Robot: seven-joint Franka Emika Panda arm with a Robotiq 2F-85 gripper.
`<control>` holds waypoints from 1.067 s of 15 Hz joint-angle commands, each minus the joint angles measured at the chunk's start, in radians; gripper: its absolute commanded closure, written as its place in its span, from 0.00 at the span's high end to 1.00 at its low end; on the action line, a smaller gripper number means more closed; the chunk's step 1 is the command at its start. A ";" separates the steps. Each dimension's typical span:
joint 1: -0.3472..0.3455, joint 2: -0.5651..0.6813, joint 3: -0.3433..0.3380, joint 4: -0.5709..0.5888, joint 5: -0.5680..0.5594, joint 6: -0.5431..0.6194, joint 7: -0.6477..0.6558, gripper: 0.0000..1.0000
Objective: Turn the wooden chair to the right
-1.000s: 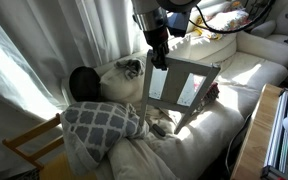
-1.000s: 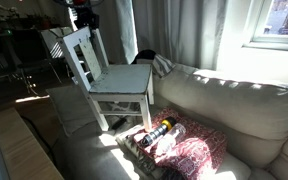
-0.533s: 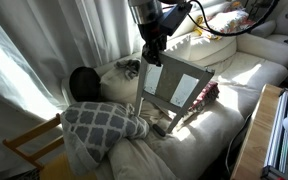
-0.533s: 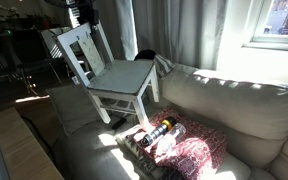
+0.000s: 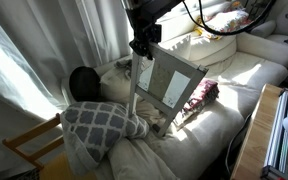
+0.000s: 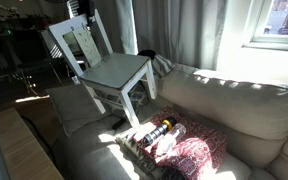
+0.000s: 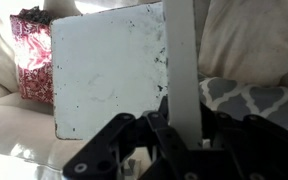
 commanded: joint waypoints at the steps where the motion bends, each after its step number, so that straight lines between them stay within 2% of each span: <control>1: 0.039 -0.001 -0.023 0.128 -0.015 -0.143 0.090 0.06; 6: 0.038 0.077 -0.049 0.187 0.017 -0.170 0.205 0.06; 12: 0.034 0.149 -0.074 0.218 0.071 -0.153 0.257 0.06; 16: 0.059 0.179 -0.110 0.241 0.009 -0.152 0.338 0.06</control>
